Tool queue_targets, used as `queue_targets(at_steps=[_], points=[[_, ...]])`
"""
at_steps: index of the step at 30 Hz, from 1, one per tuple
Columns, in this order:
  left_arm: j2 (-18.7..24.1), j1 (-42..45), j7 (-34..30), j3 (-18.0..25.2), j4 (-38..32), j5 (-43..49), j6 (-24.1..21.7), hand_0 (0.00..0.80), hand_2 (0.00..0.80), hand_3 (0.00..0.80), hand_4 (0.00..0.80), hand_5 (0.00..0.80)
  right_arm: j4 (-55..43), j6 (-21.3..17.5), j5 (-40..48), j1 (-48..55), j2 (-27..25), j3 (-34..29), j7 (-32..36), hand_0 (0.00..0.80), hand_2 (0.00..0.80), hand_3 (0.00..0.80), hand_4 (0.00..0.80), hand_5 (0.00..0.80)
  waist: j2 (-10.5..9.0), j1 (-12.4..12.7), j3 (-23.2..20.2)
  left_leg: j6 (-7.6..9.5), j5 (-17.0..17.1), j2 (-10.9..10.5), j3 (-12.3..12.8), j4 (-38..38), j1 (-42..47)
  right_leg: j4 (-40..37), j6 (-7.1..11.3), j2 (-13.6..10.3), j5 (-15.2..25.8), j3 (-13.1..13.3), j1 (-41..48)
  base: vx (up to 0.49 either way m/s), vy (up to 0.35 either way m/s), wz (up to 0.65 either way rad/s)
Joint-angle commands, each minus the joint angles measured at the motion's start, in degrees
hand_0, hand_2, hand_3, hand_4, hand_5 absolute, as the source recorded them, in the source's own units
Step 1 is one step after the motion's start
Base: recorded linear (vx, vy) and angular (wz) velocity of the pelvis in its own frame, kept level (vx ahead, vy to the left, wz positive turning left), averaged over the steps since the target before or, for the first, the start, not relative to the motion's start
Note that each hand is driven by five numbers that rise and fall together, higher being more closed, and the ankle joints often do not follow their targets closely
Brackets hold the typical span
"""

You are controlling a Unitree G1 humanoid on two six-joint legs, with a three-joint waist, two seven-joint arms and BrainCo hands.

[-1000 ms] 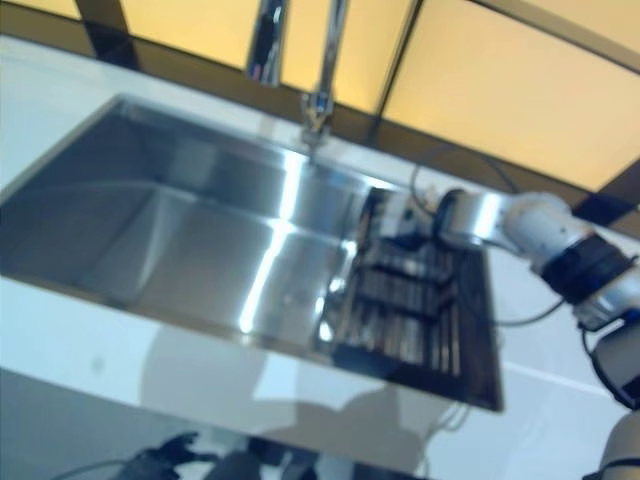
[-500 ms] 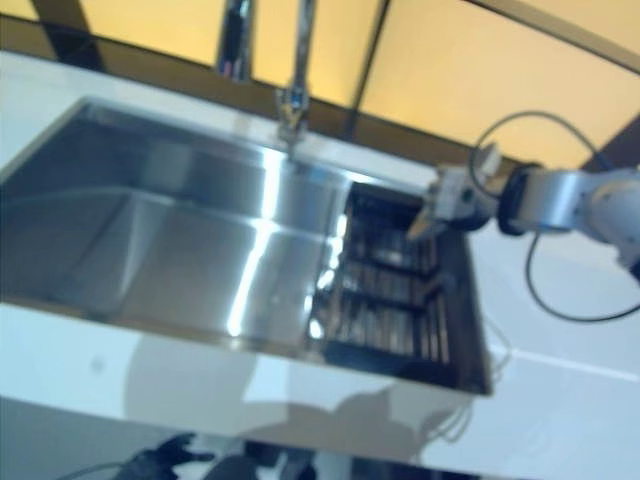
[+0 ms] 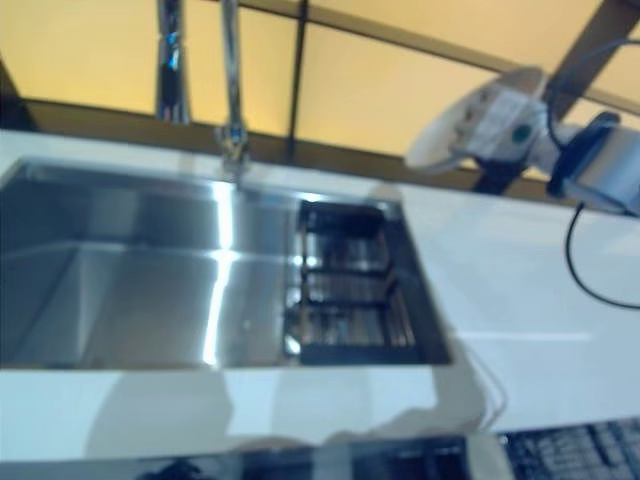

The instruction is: Take plates into dishwasher

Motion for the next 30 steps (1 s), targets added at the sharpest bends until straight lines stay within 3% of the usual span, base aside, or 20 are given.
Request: queue_targets(at_steps=[1,9,13,15,17,21,24,27,30], points=[[0.82,-2.02,0.4,0.15,0.63,-1.63,-2.14,0.0,0.0,0.0,0.0,0.0,4.14,9.44,11.04,1.96,-5.18,-10.08,-7.6,0.8,0.8,0.8,0.8,0.8,1.13,-1.95,-3.0,3.88,-10.96,-1.31,1.03,-0.11,3.53,11.61,3.72,-3.88,6.35,1.08,0.09,0.067,0.152,-0.14],[0.36,0.04,-0.42,1.12,1.95,-0.9,-1.97,0.0,0.0,0.0,0.0,0.0,2.79,11.47,35.52,30.04,-5.08,-44.21,-17.71,0.8,0.8,0.8,0.8,0.8,4.57,-5.52,-3.99,4.72,-12.24,-2.02,1.96,-0.11,5.02,16.47,3.76,-4.65,8.51,3.72,-2.27,0.091,0.121,-0.16],[0.94,0.91,-1.25,2.01,2.28,-0.2,-1.63,0.0,0.0,0.0,0.0,0.0,-0.43,10.52,44.68,47.32,-0.02,-62.78,-18.6,0.8,0.8,0.8,0.8,0.8,5.17,-6.43,-4.01,4.58,-12.87,-1.27,5.64,-0.11,5.41,13.96,4.05,-4.91,8.18,2.54,-2.04,0.102,0.044,-0.52],[0.99,1.3,-1.36,2.46,2.08,-0.22,-1.17,0.0,0.0,0.0,0.0,0.0,-3.35,10.05,47.48,53.31,4.04,-68.43,-18.66,0.8,0.8,0.8,0.8,0.8,5.34,-6.23,-3.56,4.21,-13.0,-0.3,9.06,-0.11,5.81,10.27,4.35,-4.87,7.43,0.65,-1.48,0.051,-0.023,-0.89],[1.16,1.44,-1.3,2.74,1.84,-0.22,-0.95,0.0,0.0,0.0,0.0,0.0,-4.69,9.07,48.49,55.93,6.84,-70.69,-18.42,0.8,0.8,0.8,0.8,0.8,5.4,-5.93,-3.09,3.83,-13.03,0.62,11.98,-0.11,6.32,6.69,4.43,-4.92,6.95,-0.98,-0.41,0.013,-0.04,-1.08],[1.31,0.64,-0.17,3.38,1.51,-1.78,-0.48,0.0,0.0,0.0,0.0,0.0,-9.01,8.68,49.8,56.66,11.71,-70.04,-17.19,0.8,0.8,0.8,0.8,0.8,5.52,-5.96,-2.44,3.41,-13.3,2.77,19.38,-0.08,6.41,4.35,5.47,-8.41,9.55,-4.18,2.5,-0.073,-0.108,-0.83],[1.54,-0.45,0.0,3.04,2.12,-2.52,-1.27,0.0,0.0,0.0,0.0,0.0,-9.42,8.54,49.57,56.17,12.78,-68.78,-15.53,0.8,0.8,0.8,0.8,0.8,5.38,-6.42,-2.84,3.11,-13.49,4.04,23.15,0.21,5.5,4.01,5.79,-10.11,12.1,-5.54,4.88,-0.142,-0.244,-1.09],[1.89,-1.75,0.32,2.61,2.28,-3.51,-1.14,0.0,0.0,0.0,0.0,0.0,-8.18,7.44,50.98,55.14,13.59,-65.98,-14.33,0.8,0.8,0.8,0.8,0.8,4.71,-6.6,-3.24,2.2,-13.16,5.78,26.59,0.55,4.83,0.59,5.65,-10.05,12.27,-7.47,6.96,-0.21,-0.4,-0.39],[2.62,-3.1,0.81,3.07,1.92,-4.61,-0.51,0.0,0.0,0.0,0.0,0.0,-8.16,6.48,52.79,54.21,14.02,-62.75,-13.17,0.8,0.8,0.8,0.8,0.8,3.23,-6.95,-3.28,0.0,-11.92,9.44,28.82,2.49,2.22,-3.0,3.94,-7.8,7.64,-8.33,7.21,-0.358,-0.687,-0.65]])
